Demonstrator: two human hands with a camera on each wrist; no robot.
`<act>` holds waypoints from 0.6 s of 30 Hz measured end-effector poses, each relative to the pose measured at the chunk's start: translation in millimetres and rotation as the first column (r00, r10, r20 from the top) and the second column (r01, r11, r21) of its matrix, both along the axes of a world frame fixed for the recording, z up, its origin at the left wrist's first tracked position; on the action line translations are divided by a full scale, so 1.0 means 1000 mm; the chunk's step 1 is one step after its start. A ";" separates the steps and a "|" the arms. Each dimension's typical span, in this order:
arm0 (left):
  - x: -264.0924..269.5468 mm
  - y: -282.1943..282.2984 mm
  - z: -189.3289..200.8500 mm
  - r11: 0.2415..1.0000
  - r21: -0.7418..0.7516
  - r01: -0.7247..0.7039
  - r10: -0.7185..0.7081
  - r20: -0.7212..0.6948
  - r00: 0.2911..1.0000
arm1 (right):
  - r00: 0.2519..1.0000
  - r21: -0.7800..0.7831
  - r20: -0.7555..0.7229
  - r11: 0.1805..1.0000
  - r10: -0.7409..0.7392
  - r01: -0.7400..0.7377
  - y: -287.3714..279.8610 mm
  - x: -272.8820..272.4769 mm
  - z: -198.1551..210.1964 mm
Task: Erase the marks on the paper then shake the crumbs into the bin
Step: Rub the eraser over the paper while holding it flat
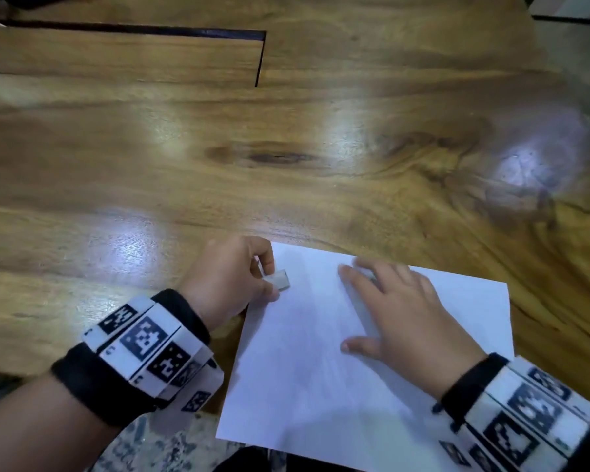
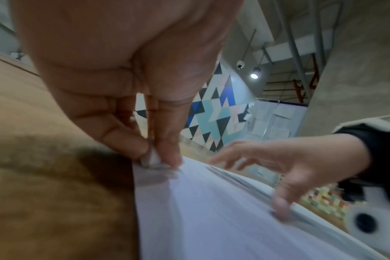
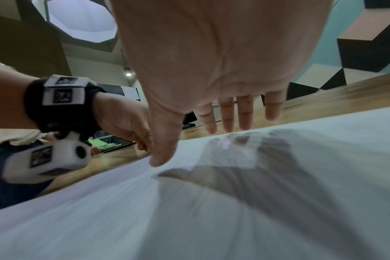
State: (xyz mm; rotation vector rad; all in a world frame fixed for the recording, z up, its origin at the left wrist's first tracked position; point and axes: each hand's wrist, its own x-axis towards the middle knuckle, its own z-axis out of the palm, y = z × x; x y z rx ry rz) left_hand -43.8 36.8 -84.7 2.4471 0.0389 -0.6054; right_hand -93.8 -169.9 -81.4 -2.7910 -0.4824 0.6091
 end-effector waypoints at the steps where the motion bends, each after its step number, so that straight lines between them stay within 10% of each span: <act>1: -0.002 0.000 -0.001 1.000 -0.009 -0.013 0.013 0.014 1.000 | 1.000 0.001 0.003 1.000 0.024 -0.024 0.004 0.008 0.001; 18: 0.028 -0.016 0.002 0.999 -0.053 -0.002 0.008 0.117 0.993 | 0.995 -0.052 -0.022 0.994 0.097 -0.098 0.021 0.044 -0.013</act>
